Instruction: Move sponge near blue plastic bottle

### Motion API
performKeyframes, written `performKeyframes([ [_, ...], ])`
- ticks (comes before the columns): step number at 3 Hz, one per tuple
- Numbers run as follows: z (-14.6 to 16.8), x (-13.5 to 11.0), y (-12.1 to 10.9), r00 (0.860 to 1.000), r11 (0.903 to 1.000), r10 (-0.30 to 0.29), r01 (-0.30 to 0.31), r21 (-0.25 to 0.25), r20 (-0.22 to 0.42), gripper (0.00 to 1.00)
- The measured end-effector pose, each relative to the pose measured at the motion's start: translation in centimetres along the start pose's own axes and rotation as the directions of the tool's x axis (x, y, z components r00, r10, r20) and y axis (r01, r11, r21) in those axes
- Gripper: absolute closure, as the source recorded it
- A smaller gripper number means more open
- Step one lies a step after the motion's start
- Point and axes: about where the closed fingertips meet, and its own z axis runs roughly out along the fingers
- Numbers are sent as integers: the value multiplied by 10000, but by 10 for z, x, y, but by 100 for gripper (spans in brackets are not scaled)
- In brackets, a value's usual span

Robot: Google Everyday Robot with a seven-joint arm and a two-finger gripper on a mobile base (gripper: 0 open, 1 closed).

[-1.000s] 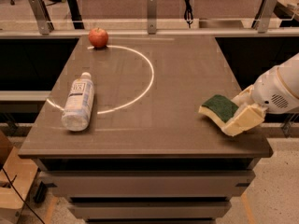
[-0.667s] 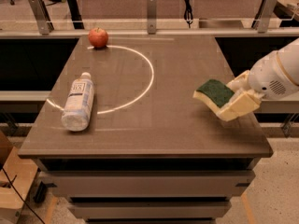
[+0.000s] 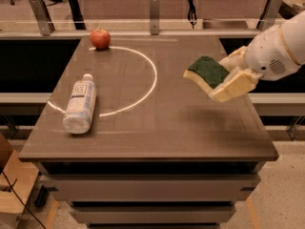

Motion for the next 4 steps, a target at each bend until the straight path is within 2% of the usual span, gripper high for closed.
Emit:
performKeyframes([
  [1,8,-27,9,9979,9987,-511,512,-12,405,100],
  [2,42,-66,28,9892,9933,-1034,1081,-408,1036,100],
  [3,83,-91,48,9823,9855,-1153,1318,-1072,1477,100],
  [4,119,-111,65,9763,9731,-1194,1512,-1741,1806,100],
])
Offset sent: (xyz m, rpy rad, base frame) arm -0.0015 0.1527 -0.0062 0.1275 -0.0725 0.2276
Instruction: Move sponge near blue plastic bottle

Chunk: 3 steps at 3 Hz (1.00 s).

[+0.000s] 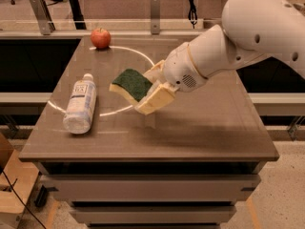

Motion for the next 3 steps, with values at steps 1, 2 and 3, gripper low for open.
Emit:
performKeyframes([
  [1,26,-13,6,9996,9985,-99,113,-535,260,82],
  [2,46,-18,9,9994,9957,-86,117,-922,342,59],
  [3,62,-16,6,9996,9938,5,28,-1115,291,35],
])
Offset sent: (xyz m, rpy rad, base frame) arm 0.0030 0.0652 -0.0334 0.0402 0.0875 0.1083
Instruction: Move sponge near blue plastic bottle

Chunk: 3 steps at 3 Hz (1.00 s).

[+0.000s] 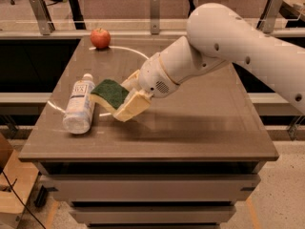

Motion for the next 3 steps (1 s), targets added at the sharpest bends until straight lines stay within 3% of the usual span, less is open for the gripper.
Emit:
performKeyframes([
  [1,10,-1,-6,9999,9999,91,-91,45,80,12],
  [2,7,-3,-12,9996,9990,188,-197,398,227,0],
  [3,7,-4,-12,9996,9990,187,-196,397,227,0],
])
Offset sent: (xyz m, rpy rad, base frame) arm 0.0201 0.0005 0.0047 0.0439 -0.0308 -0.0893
